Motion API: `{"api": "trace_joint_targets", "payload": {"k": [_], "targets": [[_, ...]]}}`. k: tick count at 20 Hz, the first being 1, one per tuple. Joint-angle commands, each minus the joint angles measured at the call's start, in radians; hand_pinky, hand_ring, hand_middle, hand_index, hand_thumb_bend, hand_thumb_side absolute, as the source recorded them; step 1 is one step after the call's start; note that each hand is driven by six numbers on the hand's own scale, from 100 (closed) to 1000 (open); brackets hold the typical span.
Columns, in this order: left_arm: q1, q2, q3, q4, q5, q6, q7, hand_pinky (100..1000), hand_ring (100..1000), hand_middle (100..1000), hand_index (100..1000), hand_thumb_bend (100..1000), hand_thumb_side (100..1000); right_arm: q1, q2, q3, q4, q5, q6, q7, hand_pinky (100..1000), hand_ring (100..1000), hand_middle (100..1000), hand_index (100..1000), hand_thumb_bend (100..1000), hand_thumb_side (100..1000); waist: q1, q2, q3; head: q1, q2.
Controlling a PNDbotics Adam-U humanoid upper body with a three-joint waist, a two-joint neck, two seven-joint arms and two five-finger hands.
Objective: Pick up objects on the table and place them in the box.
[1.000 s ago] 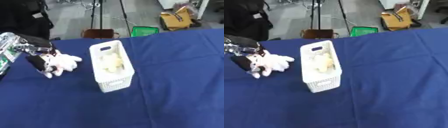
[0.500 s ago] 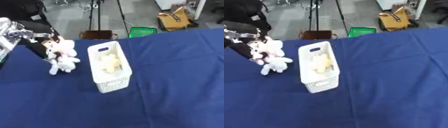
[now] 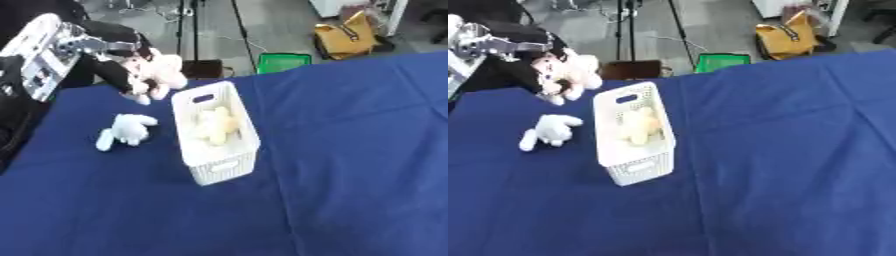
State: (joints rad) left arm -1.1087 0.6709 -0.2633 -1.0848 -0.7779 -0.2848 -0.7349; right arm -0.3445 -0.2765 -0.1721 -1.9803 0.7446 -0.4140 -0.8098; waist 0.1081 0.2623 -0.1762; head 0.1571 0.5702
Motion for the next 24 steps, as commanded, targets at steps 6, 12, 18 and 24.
{"api": "trace_joint_targets", "payload": {"k": [6, 12, 18, 24], "targets": [[-0.067, -0.063, 0.042, 0.087, -0.085, -0.016, 0.065, 721, 745, 705, 593, 144, 524, -0.027, -0.011, 0.007, -0.02, -0.02, -0.028, -0.005, 728, 627, 576, 731, 100, 825, 0.002, -0.016, -0.022, 0.021, -0.003], [-0.079, -0.113, 0.046, 0.135, -0.117, -0.021, 0.082, 723, 749, 714, 596, 154, 527, -0.042, -0.007, 0.011, -0.02, -0.027, -0.033, -0.003, 729, 629, 577, 730, 100, 823, 0.007, -0.011, -0.041, 0.028, -0.012], [-0.069, -0.143, 0.053, 0.177, -0.137, -0.018, 0.1, 730, 763, 734, 631, 165, 541, -0.05, -0.005, 0.012, -0.02, -0.031, -0.036, -0.003, 729, 629, 576, 730, 100, 822, 0.012, -0.004, -0.054, 0.03, -0.019], [-0.063, -0.159, 0.069, 0.219, -0.154, -0.004, 0.099, 740, 783, 758, 729, 235, 560, -0.057, -0.003, 0.011, -0.02, -0.033, -0.036, -0.005, 729, 628, 575, 730, 100, 821, 0.016, 0.003, -0.068, 0.032, -0.024]]}}
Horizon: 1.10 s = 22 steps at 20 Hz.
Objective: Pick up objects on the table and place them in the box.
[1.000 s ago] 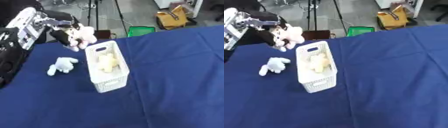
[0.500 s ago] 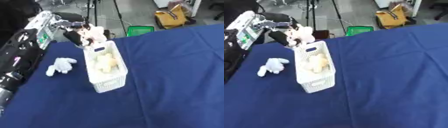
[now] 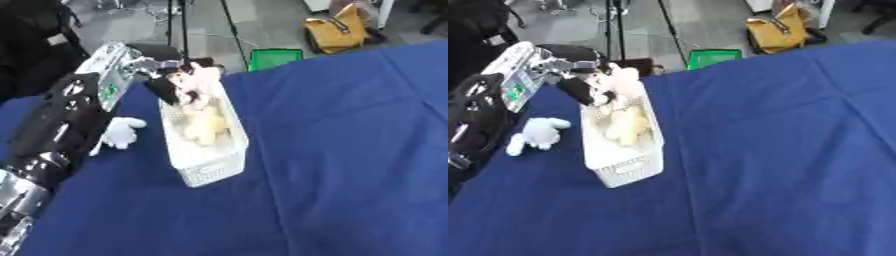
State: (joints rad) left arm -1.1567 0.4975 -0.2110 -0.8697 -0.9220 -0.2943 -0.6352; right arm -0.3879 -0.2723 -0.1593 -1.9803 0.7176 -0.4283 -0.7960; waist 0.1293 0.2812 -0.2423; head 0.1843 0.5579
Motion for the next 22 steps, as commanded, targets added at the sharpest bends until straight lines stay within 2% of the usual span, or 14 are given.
{"api": "trace_joint_targets", "payload": {"k": [1, 2, 3, 8, 13, 14, 16, 22], "targets": [[-0.015, 0.014, 0.019, 0.007, -0.013, 0.005, -0.004, 742, 785, 761, 736, 242, 562, -0.013, -0.007, -0.002, -0.02, -0.007, -0.022, -0.019, 729, 628, 575, 730, 100, 820, -0.005, -0.015, -0.002, 0.004, -0.011], [-0.015, 0.013, 0.02, 0.008, -0.016, 0.004, -0.007, 742, 785, 761, 736, 242, 562, -0.014, -0.007, -0.002, -0.02, -0.007, -0.022, -0.02, 729, 628, 575, 730, 100, 820, -0.005, -0.015, -0.002, 0.004, -0.011], [-0.015, 0.013, 0.02, 0.009, -0.018, 0.003, -0.01, 763, 813, 796, 815, 292, 564, -0.014, -0.007, -0.002, -0.02, -0.007, -0.021, -0.02, 729, 628, 575, 730, 100, 820, -0.004, -0.014, -0.002, 0.004, -0.01], [-0.018, 0.008, 0.011, 0.01, -0.032, -0.012, -0.09, 809, 869, 882, 982, 394, 590, -0.015, -0.005, 0.001, -0.02, -0.01, -0.021, -0.017, 730, 628, 574, 730, 100, 819, -0.005, -0.012, -0.004, 0.005, -0.008], [-0.023, 0.011, 0.011, -0.005, -0.047, -0.012, -0.12, 816, 882, 901, 1000, 398, 592, -0.014, -0.004, 0.001, -0.02, -0.012, -0.021, -0.016, 730, 628, 574, 730, 100, 820, -0.006, -0.013, -0.004, 0.006, -0.005], [-0.023, 0.011, 0.011, -0.004, -0.049, -0.01, -0.124, 829, 897, 926, 1000, 481, 620, -0.014, -0.004, 0.001, -0.02, -0.013, -0.021, -0.016, 730, 627, 573, 729, 100, 818, -0.006, -0.013, -0.003, 0.007, -0.006], [-0.024, 0.01, 0.012, -0.004, -0.05, -0.007, -0.133, 832, 900, 931, 1000, 508, 631, -0.013, -0.003, 0.002, -0.02, -0.014, -0.021, -0.014, 730, 627, 573, 729, 100, 818, -0.006, -0.013, -0.003, 0.007, -0.006], [-0.024, 0.012, 0.012, -0.01, -0.051, -0.002, -0.136, 828, 897, 926, 1000, 463, 624, -0.013, -0.002, 0.003, -0.02, -0.017, -0.022, -0.012, 730, 627, 573, 729, 100, 818, -0.008, -0.014, -0.003, 0.007, -0.007]]}}
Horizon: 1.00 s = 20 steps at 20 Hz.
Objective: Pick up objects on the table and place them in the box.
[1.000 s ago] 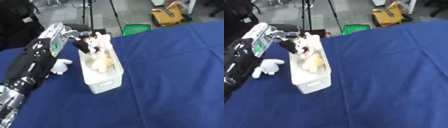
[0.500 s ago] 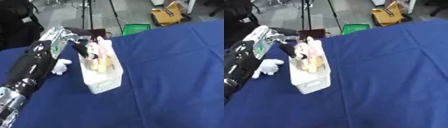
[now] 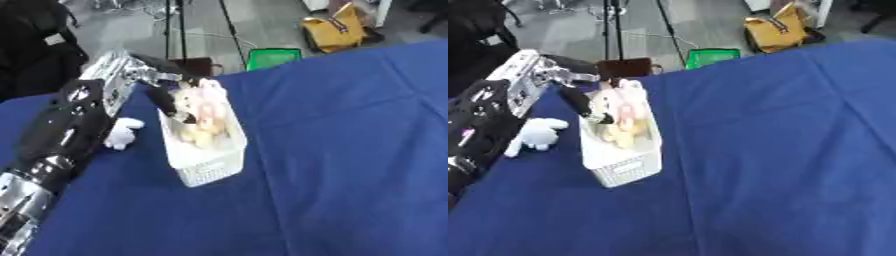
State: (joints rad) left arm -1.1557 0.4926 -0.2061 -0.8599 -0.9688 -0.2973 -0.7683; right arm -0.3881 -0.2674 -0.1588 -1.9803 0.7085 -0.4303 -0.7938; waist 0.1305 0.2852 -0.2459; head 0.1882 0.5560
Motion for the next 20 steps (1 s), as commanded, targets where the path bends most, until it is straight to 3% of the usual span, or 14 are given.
{"api": "trace_joint_targets", "payload": {"k": [1, 10, 20], "targets": [[-0.025, 0.018, 0.007, -0.02, -0.005, 0.002, -0.002, 828, 897, 926, 1000, 463, 624, -0.013, -0.007, 0.002, -0.02, -0.008, -0.02, -0.014, 730, 627, 573, 729, 100, 818, -0.009, -0.018, 0.001, 0.003, -0.005], [-0.036, 0.067, 0.003, -0.114, 0.035, 0.003, 0.036, 806, 868, 893, 945, 326, 636, 0.003, -0.012, -0.002, -0.02, -0.006, -0.015, -0.014, 730, 628, 573, 730, 100, 819, -0.017, -0.034, 0.026, -0.013, 0.008], [0.053, 0.201, -0.006, -0.4, 0.169, 0.036, 0.023, 784, 841, 859, 899, 256, 646, 0.027, -0.02, -0.01, -0.02, 0.004, -0.003, -0.02, 730, 630, 575, 730, 100, 822, -0.03, -0.059, 0.087, -0.049, 0.018]]}}
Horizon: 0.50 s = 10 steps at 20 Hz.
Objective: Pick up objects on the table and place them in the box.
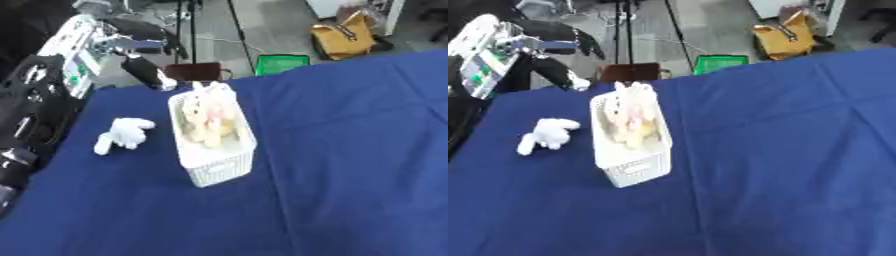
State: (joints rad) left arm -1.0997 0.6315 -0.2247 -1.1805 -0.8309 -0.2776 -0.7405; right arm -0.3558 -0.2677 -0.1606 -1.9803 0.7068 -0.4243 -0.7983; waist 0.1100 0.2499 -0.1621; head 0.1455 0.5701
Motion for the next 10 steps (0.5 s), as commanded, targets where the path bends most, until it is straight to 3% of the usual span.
{"api": "trace_joint_targets", "payload": {"k": [1, 4, 10], "targets": [[0.016, 0.08, 0.017, -0.118, 0.044, 0.02, -0.007, 783, 839, 857, 898, 252, 647, -0.005, -0.02, -0.009, -0.02, 0.007, -0.009, -0.017, 730, 630, 575, 730, 100, 822, -0.013, -0.024, 0.008, -0.008, 0.004], [0.059, 0.115, 0.025, -0.208, 0.079, 0.041, -0.024, 767, 821, 836, 884, 211, 639, -0.006, -0.021, -0.011, -0.02, 0.009, -0.007, -0.02, 730, 632, 577, 730, 100, 826, -0.018, -0.023, 0.015, -0.013, 0.004], [0.237, 0.185, 0.084, -0.461, 0.205, 0.095, -0.035, 751, 776, 797, 859, 128, 630, -0.009, -0.02, -0.015, -0.02, 0.017, -0.005, -0.027, 730, 632, 577, 730, 100, 829, -0.03, -0.015, 0.039, -0.028, 0.001]]}}
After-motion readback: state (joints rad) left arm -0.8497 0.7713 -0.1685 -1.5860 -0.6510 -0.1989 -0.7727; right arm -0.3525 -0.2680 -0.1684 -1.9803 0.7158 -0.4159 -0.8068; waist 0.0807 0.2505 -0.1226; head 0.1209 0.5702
